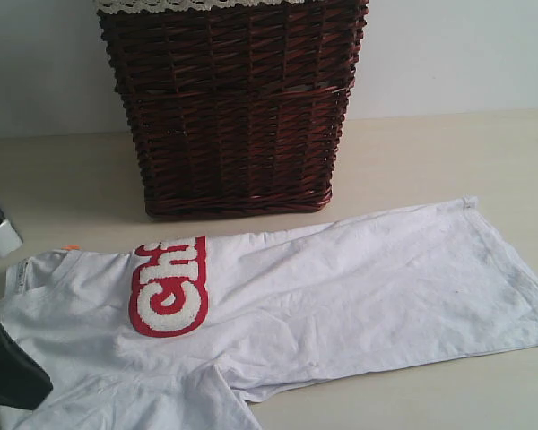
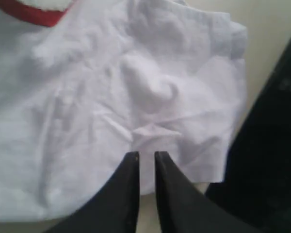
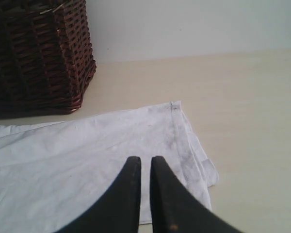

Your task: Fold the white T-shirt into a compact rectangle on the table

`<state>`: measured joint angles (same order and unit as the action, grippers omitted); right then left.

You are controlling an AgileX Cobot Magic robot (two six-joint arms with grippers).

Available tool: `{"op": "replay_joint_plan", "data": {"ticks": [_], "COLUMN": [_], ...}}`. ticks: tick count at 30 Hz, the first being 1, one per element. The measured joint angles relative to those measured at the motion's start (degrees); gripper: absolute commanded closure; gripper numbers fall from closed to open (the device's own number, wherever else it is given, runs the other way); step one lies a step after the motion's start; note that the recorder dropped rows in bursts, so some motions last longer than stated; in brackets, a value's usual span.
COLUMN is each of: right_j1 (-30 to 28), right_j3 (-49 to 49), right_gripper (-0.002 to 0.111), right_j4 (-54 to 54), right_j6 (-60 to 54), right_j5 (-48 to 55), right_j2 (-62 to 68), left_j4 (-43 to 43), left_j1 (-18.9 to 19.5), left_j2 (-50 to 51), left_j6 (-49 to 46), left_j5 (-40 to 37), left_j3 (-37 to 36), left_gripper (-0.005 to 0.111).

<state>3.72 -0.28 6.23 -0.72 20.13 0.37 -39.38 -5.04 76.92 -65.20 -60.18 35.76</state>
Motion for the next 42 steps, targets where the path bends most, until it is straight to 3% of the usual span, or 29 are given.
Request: {"op": "replay_joint_plan", "data": {"ticks": [3,6,10,15,22,30,33,42], "right_j1": [0.0,0.0,0.0,0.0,0.0,0.0,0.0,0.0], "right_j3": [0.0,0.0,0.0,0.0,0.0,0.0,0.0,0.0], "right_gripper": [0.099,0.099,0.099,0.099,0.099,0.099,0.099,0.099], "right_j4": [0.0,0.0,0.0,0.0,0.0,0.0,0.0,0.0], "right_j6": [0.0,0.0,0.0,0.0,0.0,0.0,0.0,0.0], "right_j5": [0.0,0.0,0.0,0.0,0.0,0.0,0.0,0.0], "right_j2": [0.0,0.0,0.0,0.0,0.0,0.0,0.0,0.0], "left_j4": [-6.4,-9.48,-7.03,-2.73,-3.73,-4.06,-4.65,-16.3], "left_j1": [-0.16,-1.67,-5.88,-14.97,-26.42,-31.62,-32.43,-32.58], "left_j2": [1.39,1.48,1.48,1.48,1.48,6.95,9.04,9.7], "left_j6": [-3.93,-12.44,-28.63,-45.19,-54.28,-54.79,-54.87,-54.43], "left_j5": [-6.66,-8.51,-8.63,-8.71,6.54,15.87,20.31,27.18], "left_j3": [0.0,0.0,0.0,-0.31,-4.9,-9.7,-10.32,-10.45], "left_gripper": [0.057,0.045,0.045,0.045,0.045,0.045,0.053,0.107]}}
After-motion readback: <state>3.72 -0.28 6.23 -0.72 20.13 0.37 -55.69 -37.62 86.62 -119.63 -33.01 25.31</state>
